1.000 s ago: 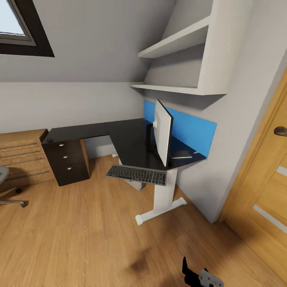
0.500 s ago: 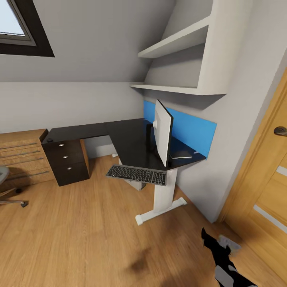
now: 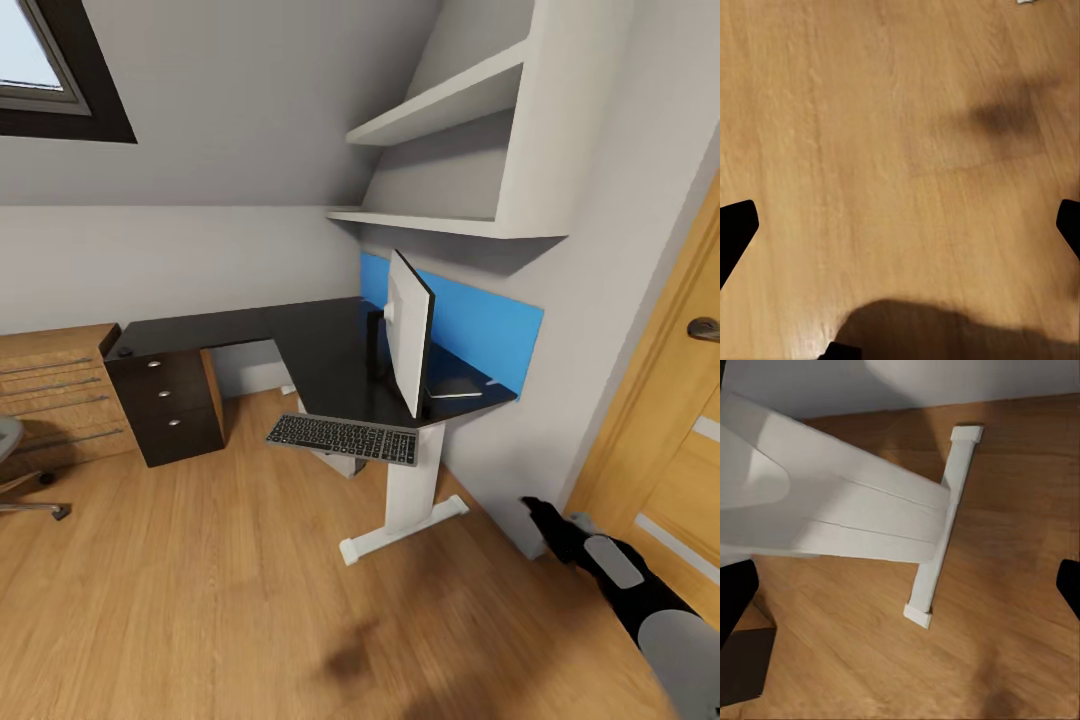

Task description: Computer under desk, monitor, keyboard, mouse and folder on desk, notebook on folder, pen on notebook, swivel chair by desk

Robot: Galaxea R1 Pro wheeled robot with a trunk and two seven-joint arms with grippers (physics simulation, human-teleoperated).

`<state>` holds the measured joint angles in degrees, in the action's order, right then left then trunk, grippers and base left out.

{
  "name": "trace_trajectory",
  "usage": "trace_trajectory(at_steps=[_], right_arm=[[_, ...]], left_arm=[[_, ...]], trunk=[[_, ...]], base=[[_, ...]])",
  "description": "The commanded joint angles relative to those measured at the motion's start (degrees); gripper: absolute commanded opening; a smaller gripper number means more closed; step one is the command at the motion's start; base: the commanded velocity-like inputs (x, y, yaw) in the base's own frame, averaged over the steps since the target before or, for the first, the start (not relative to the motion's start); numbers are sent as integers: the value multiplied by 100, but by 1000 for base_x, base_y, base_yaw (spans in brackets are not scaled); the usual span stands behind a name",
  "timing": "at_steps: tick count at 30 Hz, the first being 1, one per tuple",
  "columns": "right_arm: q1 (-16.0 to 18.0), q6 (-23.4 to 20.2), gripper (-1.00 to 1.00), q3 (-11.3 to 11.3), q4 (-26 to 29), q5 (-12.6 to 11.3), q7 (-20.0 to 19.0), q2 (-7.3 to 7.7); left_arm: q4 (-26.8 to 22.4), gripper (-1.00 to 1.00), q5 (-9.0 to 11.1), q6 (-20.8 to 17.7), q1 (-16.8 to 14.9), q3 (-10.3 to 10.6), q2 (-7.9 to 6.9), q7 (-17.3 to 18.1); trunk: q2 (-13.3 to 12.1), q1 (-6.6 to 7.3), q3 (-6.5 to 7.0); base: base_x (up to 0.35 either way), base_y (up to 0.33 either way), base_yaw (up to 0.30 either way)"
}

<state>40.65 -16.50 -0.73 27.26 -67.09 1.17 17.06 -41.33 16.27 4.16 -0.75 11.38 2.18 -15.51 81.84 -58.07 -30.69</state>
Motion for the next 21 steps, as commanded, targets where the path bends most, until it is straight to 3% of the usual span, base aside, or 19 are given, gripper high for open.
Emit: trace_trajectory(at_steps=[1,6,21], right_arm=[[6,-173,100,80,16,-35,5,4],[16,-591,100,281,54,-59,-92,12],[16,-2063,100,399,33,-65,-1534,61]], left_arm=[[2,100,61,72,-4,32,-11,-40],[2,100,61,257,-4,32,-20,-40],[2,100,54,424,-4,31,-19,-40]], trunk=[[3,0,-6],[3,0,-6],[3,0,-6]], base=[[0,0,0],[0,0,0],[7,0,0]])
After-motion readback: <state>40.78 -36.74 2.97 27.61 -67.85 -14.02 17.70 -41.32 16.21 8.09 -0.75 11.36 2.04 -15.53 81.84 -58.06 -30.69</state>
